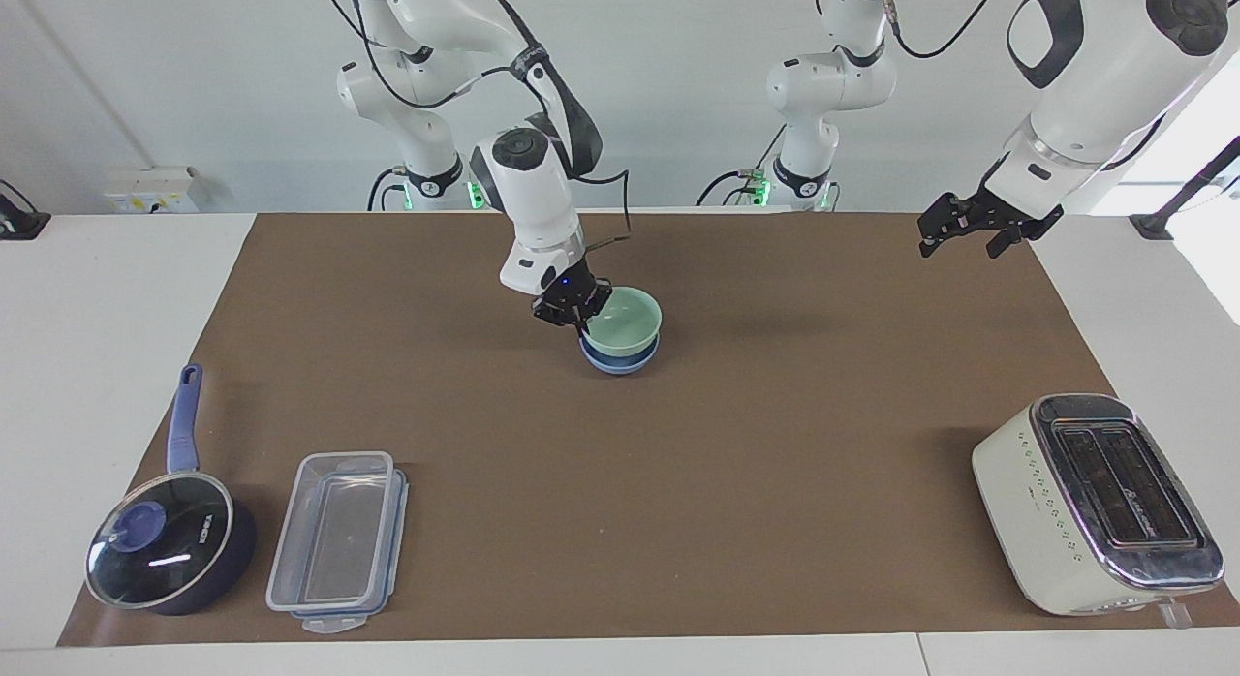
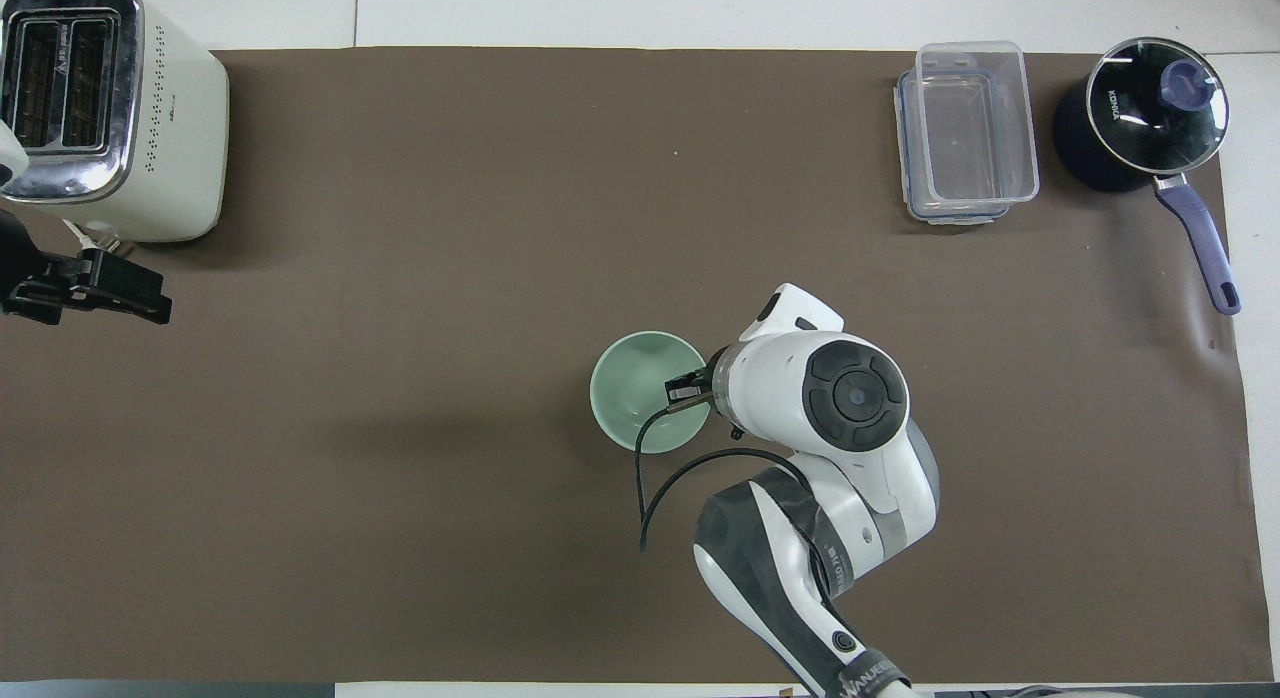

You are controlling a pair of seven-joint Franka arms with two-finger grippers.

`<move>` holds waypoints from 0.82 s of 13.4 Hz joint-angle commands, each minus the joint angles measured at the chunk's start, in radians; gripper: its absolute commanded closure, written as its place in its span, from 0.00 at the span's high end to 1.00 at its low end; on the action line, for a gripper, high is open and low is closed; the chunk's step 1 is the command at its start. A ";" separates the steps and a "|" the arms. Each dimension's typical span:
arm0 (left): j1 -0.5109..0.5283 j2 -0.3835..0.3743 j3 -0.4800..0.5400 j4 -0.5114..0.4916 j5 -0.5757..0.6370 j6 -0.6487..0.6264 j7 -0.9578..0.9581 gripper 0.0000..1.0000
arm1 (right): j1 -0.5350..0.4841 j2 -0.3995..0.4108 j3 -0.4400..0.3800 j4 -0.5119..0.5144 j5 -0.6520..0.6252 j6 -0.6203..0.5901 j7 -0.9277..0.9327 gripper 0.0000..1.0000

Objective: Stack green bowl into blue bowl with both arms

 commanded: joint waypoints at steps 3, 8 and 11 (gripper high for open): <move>-0.004 -0.002 0.000 -0.009 0.032 0.007 0.005 1.00 | -0.015 -0.011 0.004 0.007 -0.016 0.023 0.014 1.00; -0.006 -0.017 -0.001 -0.011 0.032 0.002 0.004 1.00 | -0.166 -0.155 0.001 0.010 -0.017 -0.133 0.006 1.00; -0.006 -0.017 0.000 -0.011 0.032 0.002 0.004 1.00 | -0.287 -0.205 0.001 0.011 -0.017 -0.172 0.000 1.00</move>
